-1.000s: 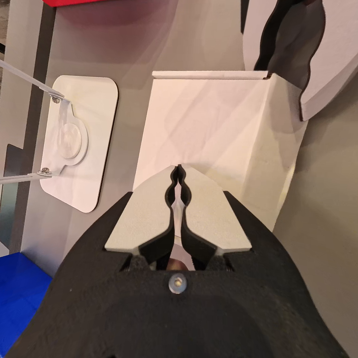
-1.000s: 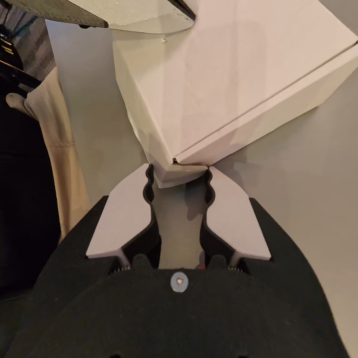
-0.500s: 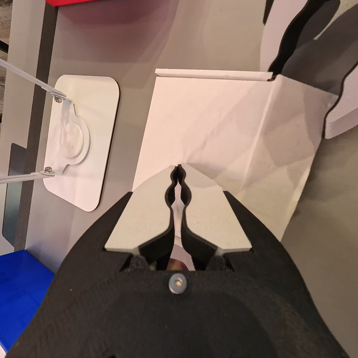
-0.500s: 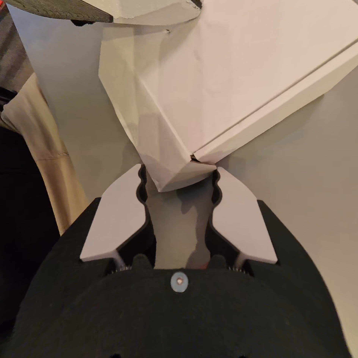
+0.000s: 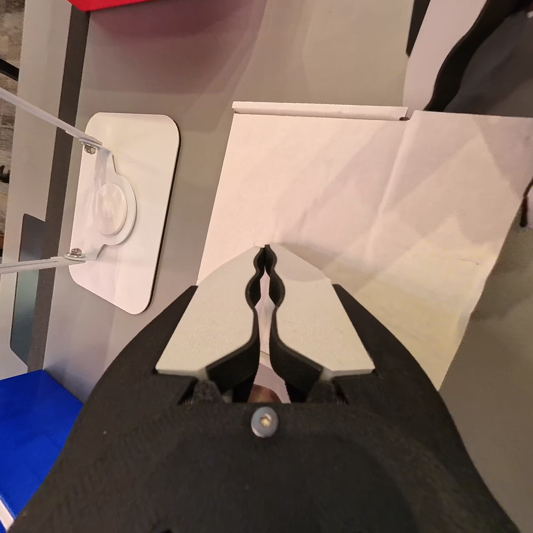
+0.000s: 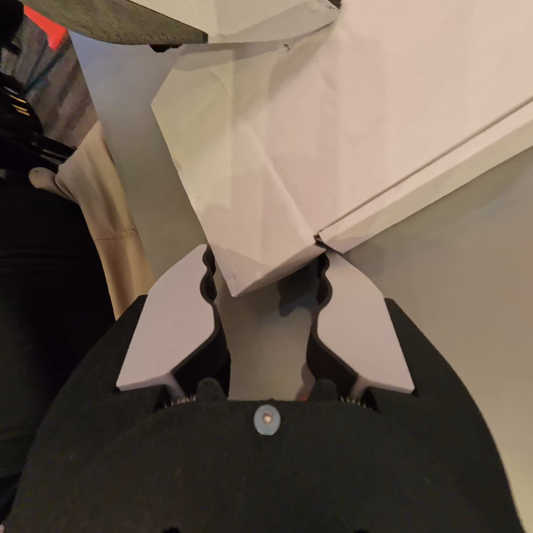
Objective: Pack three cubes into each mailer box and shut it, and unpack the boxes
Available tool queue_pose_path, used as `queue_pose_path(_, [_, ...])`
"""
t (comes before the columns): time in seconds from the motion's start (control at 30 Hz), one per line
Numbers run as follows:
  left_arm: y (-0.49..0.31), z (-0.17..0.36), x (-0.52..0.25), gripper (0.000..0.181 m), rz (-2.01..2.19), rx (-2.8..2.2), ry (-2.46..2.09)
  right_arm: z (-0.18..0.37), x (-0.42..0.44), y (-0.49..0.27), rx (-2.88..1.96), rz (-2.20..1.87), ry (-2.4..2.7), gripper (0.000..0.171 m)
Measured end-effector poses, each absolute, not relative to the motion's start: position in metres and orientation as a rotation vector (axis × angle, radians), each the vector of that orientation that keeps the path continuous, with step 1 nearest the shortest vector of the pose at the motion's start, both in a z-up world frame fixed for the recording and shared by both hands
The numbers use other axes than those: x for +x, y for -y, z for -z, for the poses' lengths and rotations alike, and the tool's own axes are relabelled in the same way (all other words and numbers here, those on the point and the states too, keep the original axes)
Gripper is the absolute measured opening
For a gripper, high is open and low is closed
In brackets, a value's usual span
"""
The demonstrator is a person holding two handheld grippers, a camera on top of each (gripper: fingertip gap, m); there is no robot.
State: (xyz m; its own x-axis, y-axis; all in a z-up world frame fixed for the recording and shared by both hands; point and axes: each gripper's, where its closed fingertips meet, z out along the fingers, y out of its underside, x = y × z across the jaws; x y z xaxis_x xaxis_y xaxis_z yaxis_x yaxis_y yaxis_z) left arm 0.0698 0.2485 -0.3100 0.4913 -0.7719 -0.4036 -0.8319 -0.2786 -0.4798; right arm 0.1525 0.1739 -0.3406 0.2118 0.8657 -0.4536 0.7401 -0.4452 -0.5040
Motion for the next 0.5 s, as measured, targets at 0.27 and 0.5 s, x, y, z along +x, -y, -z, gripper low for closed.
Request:
queue_pose_path(0.27, [-0.2486, 0.3100, 0.0700, 0.000, -0.116, -2.085, -1.314, 0.3434, 0.1557, -0.1775, -2.296, -0.948, 1.600, 0.067])
queue_pose_path(0.5, [-0.2488, 0.3101, 0.0701, 0.000, -0.111, -2.086, -1.312, 0.3366, 0.1524, -0.1738, -2.297, -1.190, 1.500, 0.072])
